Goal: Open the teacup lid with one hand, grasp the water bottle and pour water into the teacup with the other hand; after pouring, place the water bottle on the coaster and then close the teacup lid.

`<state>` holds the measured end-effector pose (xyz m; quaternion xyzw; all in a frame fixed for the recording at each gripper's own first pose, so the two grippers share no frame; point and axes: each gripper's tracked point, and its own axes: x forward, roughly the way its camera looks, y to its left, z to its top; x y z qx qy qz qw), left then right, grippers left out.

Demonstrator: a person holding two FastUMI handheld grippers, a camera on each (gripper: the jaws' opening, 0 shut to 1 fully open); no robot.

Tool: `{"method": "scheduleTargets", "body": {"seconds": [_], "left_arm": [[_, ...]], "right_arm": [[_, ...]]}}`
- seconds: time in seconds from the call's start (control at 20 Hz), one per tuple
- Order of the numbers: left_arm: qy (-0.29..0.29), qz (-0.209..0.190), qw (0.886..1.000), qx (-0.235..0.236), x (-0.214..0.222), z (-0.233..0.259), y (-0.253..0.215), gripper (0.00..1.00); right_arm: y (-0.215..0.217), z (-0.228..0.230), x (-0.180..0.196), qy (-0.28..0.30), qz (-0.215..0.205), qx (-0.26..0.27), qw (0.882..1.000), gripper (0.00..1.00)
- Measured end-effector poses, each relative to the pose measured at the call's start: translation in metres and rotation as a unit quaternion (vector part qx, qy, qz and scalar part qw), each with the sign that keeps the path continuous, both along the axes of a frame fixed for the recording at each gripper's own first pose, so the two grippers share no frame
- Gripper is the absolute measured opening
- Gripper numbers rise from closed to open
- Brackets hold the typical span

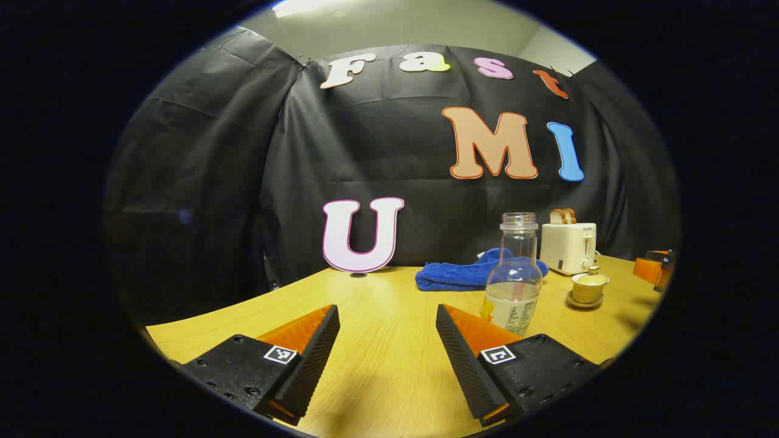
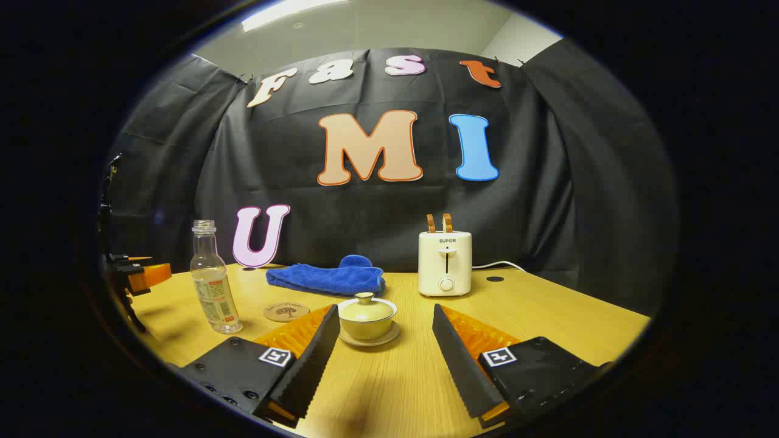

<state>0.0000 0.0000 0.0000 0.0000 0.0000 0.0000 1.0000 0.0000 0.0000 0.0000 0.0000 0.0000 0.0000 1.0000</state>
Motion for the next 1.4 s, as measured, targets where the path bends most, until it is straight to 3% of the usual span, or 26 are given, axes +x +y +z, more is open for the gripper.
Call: {"method": "scheduleTargets", "body": {"seconds": [0.85, 1.4], "left_arm": [[0.001, 0.038, 0.999, 0.001, -0.002, 0.0, 0.015, 0.93], [0.0, 0.028, 1.0, 0.0, -0.001, -0.001, 0.011, 0.93]], "right_arm": [[0.001, 0.0, 0.0, -0.001, 0.0, 0.0, 1.0, 0.94], [0.007, 0.0, 0.005, 0.0, 0.01, 0.0, 1.0, 0.94]]}}
